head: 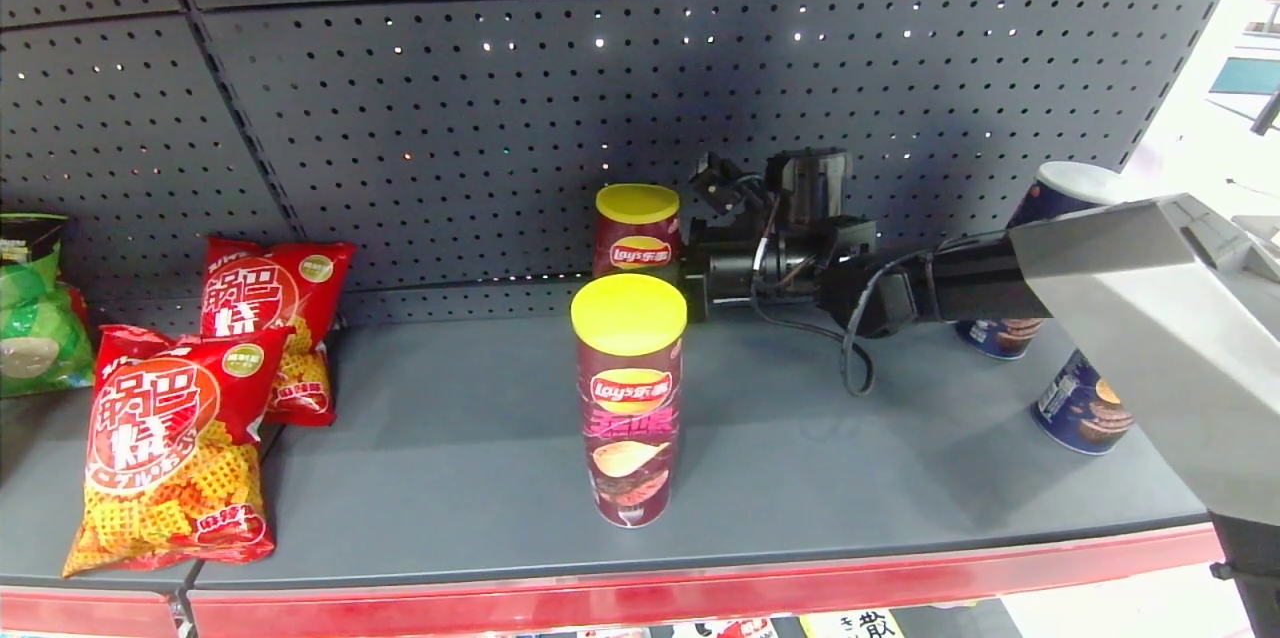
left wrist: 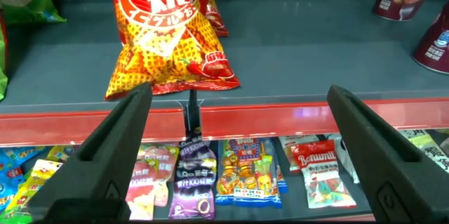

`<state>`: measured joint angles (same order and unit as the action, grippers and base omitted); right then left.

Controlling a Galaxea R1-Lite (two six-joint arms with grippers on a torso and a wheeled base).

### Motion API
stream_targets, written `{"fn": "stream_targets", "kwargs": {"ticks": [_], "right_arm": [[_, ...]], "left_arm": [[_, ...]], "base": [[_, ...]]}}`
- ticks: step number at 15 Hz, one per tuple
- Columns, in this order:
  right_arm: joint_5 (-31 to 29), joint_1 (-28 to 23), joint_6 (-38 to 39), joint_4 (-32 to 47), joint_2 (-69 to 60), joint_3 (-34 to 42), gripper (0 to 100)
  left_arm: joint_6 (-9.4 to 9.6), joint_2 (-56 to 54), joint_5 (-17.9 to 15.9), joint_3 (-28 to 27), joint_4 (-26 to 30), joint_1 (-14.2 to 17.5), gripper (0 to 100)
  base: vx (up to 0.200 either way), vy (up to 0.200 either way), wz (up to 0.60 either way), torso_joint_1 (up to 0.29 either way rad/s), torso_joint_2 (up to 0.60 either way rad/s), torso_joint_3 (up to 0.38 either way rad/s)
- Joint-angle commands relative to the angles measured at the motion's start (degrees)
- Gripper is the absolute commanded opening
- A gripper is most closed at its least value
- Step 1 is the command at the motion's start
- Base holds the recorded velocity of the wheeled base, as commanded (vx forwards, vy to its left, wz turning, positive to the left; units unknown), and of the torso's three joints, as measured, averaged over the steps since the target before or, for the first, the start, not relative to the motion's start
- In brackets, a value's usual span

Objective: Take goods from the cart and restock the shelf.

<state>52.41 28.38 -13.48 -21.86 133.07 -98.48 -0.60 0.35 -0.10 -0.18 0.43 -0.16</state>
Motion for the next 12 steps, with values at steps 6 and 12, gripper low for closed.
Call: {"fn": "stream_targets", "kwargs": {"ticks": [6,12], "right_arm": [[-0.02,1.33,-0.05,-0.2,0.08,0.04,0],[-0.02,1.5,0.21,-2.14,-0.01,2.15,0]], "left_arm": [[-0.02,0.09,0.01,0.01,0.01,-0.02,100],[-0.02,0.09,0.01,0.01,0.01,-0.02,100]], "base": [[0.0,0.0,0.0,0.0,0.0,0.0],[0.0,0.0,0.0,0.0,0.0,0.0]]}}
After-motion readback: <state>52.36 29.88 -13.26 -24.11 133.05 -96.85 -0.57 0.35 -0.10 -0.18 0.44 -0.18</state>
